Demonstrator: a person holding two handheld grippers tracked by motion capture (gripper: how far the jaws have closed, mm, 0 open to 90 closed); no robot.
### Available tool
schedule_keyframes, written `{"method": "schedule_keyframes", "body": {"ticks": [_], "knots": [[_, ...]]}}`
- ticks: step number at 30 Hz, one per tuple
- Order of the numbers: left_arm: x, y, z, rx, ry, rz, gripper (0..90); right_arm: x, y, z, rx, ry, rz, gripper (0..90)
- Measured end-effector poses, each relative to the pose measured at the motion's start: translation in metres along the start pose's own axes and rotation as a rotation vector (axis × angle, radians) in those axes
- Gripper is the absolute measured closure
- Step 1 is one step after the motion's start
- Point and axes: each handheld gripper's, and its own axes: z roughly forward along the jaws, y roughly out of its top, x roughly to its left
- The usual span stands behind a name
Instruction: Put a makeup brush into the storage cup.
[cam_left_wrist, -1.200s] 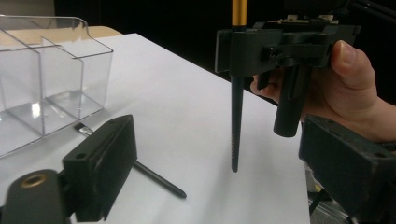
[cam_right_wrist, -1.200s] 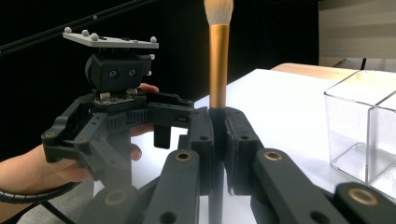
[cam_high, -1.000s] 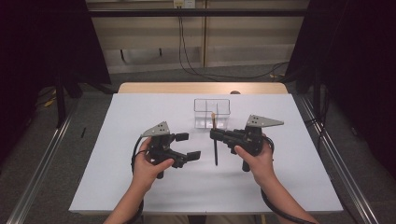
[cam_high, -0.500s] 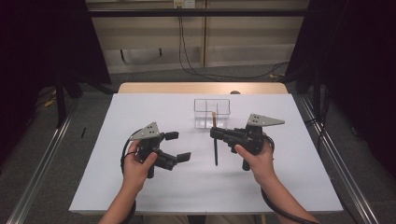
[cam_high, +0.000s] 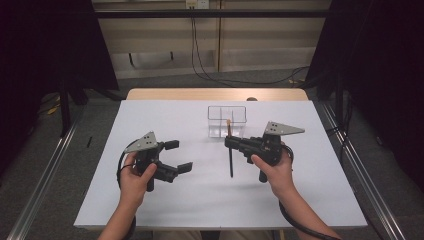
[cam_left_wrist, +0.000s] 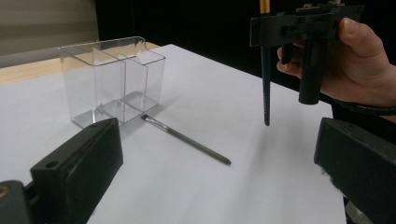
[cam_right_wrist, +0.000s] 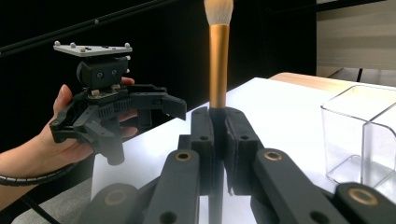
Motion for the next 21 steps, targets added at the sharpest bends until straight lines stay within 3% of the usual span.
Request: {"method": "schedule_keyframes", "body": {"ticks": [21], "knots": [[0.009,-0.007,-0.032,-0.002,0.055,0.014,1.2,0.0,0.002,-0.002,-0.011,-0.004,-0.008,83.9]]}}
